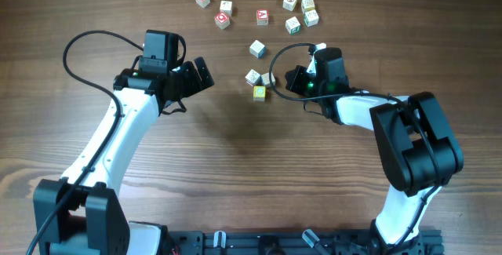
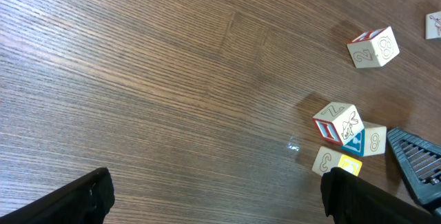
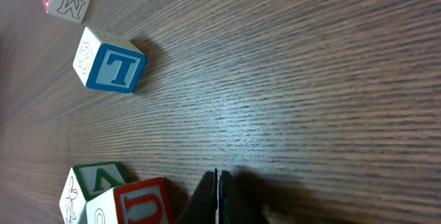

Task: Form a circle

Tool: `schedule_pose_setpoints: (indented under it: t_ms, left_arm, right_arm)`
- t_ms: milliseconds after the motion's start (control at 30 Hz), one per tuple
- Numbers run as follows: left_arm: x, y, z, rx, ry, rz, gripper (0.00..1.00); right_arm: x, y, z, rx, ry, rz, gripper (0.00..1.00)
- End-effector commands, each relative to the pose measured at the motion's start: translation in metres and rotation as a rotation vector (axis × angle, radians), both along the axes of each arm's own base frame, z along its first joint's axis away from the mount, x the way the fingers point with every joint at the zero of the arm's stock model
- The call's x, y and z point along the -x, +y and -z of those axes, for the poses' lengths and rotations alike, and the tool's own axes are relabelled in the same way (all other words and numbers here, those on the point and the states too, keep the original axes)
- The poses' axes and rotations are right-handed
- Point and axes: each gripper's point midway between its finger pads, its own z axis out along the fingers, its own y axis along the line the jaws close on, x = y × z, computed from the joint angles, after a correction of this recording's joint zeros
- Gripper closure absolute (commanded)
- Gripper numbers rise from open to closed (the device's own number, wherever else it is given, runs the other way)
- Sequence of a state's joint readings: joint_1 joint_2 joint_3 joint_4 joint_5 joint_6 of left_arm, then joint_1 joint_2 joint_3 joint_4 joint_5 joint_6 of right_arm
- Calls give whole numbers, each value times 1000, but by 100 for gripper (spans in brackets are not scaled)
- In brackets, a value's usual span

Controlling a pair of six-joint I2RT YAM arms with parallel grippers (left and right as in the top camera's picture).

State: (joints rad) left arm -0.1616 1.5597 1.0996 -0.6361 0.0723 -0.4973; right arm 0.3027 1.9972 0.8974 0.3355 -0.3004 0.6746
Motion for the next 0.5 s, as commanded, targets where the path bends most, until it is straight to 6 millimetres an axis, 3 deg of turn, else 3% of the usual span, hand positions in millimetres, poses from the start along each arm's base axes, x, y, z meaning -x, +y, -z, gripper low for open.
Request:
schedule_pose_setpoints:
  t_ms: [0, 267, 467]
  left_arm:
    - [0, 3, 0, -17, -4, 10, 0]
    - [0, 3, 0, -17, -4, 10, 0]
    - [0, 3, 0, -17, -4, 10, 0]
  right_arm:
    - [22, -7, 33, 23, 137, 8, 96]
    - [73, -8, 39, 47, 365, -12, 95]
    - [93, 15, 41, 72, 390, -85, 95]
